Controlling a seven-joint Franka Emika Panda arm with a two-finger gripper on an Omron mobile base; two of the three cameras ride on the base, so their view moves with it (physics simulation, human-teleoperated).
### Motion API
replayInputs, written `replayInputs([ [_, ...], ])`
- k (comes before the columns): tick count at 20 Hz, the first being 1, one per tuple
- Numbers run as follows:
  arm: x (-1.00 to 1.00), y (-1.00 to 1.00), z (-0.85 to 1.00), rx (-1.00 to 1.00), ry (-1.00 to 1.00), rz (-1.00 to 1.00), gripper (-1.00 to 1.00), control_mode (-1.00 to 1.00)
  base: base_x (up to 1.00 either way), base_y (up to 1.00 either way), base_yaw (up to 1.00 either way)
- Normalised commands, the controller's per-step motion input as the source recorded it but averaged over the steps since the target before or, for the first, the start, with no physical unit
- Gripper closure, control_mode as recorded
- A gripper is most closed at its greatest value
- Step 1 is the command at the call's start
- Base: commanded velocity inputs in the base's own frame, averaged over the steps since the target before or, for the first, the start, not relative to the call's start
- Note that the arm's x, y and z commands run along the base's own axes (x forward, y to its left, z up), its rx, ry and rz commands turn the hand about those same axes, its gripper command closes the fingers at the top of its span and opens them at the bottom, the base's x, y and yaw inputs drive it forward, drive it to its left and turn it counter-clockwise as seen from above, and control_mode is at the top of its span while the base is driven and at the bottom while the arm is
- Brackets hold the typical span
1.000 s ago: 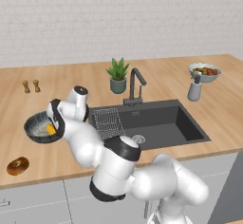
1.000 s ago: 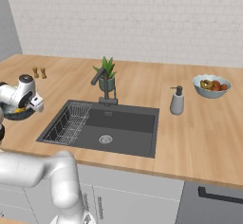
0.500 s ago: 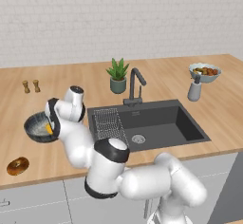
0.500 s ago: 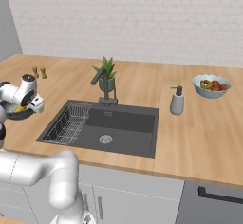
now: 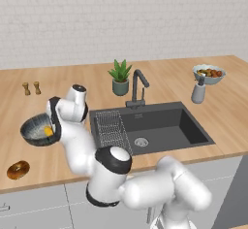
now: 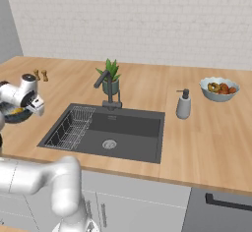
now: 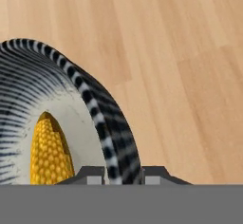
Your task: Pick the corn from the sink and place it in the bowl. Then pick the bowl and place it in the microwave. Then close the microwave door and press the start button.
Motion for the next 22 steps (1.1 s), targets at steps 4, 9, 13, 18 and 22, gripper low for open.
replayInputs([
  [4, -0.99, -0.25, 0.34, 0.11, -0.18, -0.22, 1.0, -1.0, 0.0, 0.0, 0.0],
  [9, -0.59, -0.6, 0.65, 0.03, -0.14, -0.25, 1.0, -1.0, 0.0, 0.0, 0.0],
  [13, -0.6, -0.78, 0.95, 0.02, -0.05, -0.26, 1.0, -1.0, 0.0, 0.0, 0.0],
  [18, -0.6, -0.76, 0.99, 0.09, 0.0, -0.24, 1.0, -1.0, 0.0, 0.0, 0.0],
  [22, -0.69, -0.71, 0.75, 0.06, 0.0, -0.2, 1.0, -1.0, 0.0, 0.0, 0.0],
])
